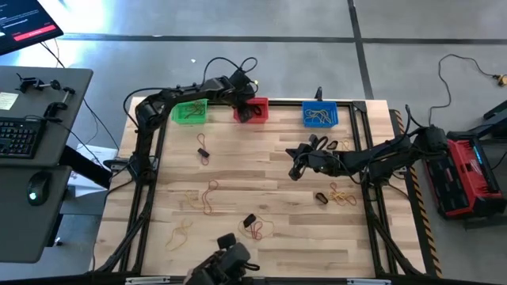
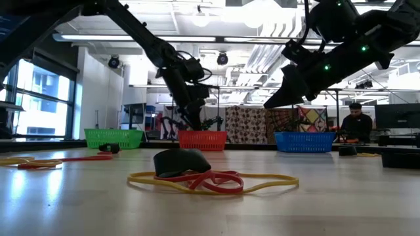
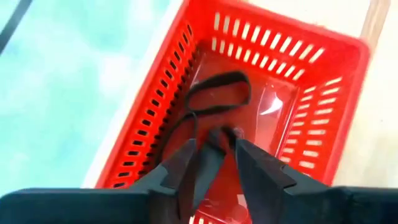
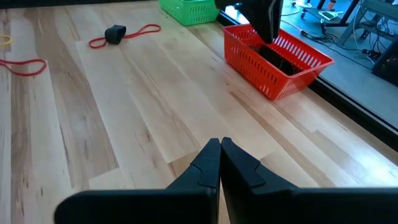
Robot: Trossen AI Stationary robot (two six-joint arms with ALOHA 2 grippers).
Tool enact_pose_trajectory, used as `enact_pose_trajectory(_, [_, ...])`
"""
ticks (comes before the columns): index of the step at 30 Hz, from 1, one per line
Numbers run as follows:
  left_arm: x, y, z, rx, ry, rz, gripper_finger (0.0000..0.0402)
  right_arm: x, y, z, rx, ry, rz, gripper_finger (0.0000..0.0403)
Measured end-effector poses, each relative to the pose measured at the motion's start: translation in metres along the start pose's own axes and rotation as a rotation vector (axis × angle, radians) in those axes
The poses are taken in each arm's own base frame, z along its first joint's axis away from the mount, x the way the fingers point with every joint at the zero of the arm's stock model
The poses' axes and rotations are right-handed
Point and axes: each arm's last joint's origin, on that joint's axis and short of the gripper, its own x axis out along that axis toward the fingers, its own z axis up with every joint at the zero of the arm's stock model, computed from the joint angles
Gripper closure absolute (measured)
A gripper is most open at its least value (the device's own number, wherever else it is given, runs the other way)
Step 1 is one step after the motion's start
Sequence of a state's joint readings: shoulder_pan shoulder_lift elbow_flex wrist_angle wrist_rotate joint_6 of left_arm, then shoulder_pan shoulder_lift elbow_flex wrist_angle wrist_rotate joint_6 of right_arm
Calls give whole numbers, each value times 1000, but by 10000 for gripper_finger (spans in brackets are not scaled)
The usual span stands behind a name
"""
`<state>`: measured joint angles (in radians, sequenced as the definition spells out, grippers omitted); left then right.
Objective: Sort rubber bands into baskets
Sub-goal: Put the red rubber band into the green bin
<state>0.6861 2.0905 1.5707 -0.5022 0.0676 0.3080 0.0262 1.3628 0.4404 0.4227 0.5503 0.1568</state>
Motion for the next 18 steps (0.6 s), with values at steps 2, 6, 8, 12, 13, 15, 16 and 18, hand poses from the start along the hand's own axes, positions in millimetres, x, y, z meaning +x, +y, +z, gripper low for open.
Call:
enact_pose_trajectory(2, [-4,0,2,1,-10,4,282,0,0,0,0,-1,0,403])
enact_pose_trajectory(6, [-6,0,2,-7,-13,6,263,0,0,0,0,0,0,403])
enact_pose_trajectory(8, [-6,0,1,-2,-2,3,265,0,0,0,0,0,0,403])
enact_pose_trajectory(12, [-4,-11,0,27,-46,8,311,0,0,0,2,-2,0,403])
enact_pose_trajectory(13, [-5,-15,0,37,-74,10,328,0,0,1,3,-5,0,403])
enact_pose_trajectory(15, [-7,-25,-1,53,-159,23,363,0,0,1,5,-8,1,403])
enact_pose_trajectory(16, [-8,-30,-4,58,-189,24,380,0,0,1,6,-8,1,403])
enact_pose_trajectory(18, [-10,-40,-11,58,-262,29,395,0,0,1,6,-8,2,403])
